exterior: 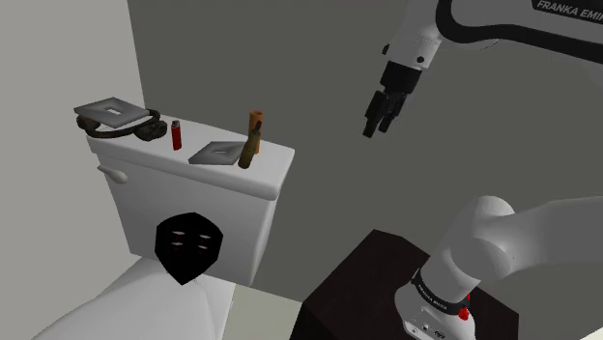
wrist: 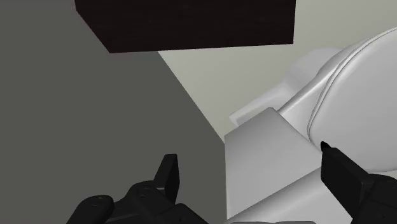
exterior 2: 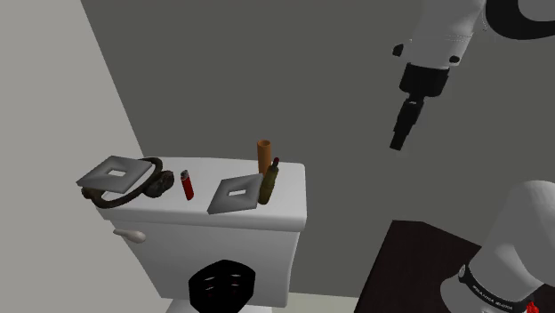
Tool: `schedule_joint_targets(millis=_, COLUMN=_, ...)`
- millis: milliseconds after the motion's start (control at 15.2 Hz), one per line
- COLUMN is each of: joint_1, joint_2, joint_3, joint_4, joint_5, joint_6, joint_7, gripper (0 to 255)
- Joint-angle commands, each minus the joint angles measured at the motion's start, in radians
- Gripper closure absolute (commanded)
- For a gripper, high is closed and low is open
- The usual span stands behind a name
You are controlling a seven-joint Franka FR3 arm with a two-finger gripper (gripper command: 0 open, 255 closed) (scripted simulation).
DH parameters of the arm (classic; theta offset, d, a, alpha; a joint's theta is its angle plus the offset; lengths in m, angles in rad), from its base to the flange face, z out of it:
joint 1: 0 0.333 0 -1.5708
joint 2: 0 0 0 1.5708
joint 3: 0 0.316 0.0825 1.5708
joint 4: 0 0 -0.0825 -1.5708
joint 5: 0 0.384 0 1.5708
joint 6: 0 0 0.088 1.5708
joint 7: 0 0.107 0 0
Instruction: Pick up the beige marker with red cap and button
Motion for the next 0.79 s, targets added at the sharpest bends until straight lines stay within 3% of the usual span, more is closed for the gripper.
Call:
schedule_joint_targets(millis=0, joint_1=0.0, joint_2=0.0, joint_3=0.0, joint_4=0.0, joint_5=0.0, joint_6=0.0, joint_7=0.0, gripper=0)
schedule_joint_targets(millis=726, joint_1=0.035, joint_2=0.351, joint_3=0.161, joint_4=0.271, joint_5=0.054, joint_6=0.11, joint_7=0.164, gripper=0)
